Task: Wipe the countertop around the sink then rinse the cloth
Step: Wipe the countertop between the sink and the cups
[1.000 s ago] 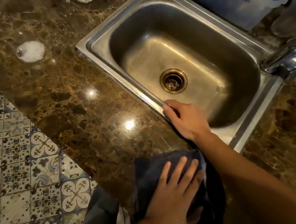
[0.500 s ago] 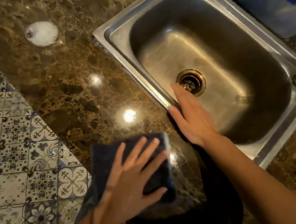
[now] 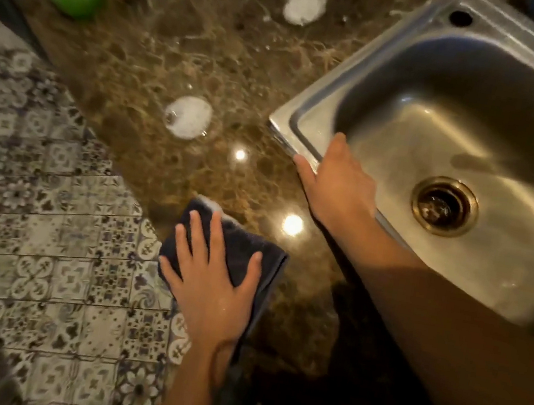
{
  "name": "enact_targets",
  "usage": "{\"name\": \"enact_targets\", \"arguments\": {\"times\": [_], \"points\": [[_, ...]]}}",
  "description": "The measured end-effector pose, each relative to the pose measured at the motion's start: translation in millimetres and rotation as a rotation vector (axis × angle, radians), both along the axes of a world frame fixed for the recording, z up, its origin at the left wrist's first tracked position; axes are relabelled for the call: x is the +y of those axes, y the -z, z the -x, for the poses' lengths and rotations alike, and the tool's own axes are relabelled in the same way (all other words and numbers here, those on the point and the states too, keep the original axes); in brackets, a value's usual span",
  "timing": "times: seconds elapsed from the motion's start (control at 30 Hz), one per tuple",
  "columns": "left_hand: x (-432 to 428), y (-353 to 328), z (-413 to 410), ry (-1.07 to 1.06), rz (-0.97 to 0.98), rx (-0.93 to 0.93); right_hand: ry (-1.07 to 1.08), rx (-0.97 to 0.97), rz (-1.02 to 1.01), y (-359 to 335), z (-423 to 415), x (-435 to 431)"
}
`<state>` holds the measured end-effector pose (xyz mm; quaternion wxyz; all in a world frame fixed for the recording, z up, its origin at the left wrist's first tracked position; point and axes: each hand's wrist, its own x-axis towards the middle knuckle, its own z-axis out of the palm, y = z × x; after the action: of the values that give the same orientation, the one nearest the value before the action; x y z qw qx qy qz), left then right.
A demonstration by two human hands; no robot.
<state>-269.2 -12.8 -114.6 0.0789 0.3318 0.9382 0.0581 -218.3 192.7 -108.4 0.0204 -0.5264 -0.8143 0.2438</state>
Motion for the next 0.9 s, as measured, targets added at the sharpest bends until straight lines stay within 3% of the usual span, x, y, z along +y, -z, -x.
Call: {"name": "enact_targets", "arguments": {"times": [0.37,0.67,0.83,0.9], "points": [[42,2,103,-0.120,-0.040,0.020,-0.012,-0.018,0.030,-3,-3,-2],[71,-4,192,0.130,0.011,0.009,0.012,-0.082,0.063,-10,1,-5],[92,-1,232,0.448,0.048,0.027,0.421,-0.066,0.317,-8,45,21],[108,-2,248,0.538,0.056,0.035,0.578,-0.065,0.231,-3,77,31]]}}
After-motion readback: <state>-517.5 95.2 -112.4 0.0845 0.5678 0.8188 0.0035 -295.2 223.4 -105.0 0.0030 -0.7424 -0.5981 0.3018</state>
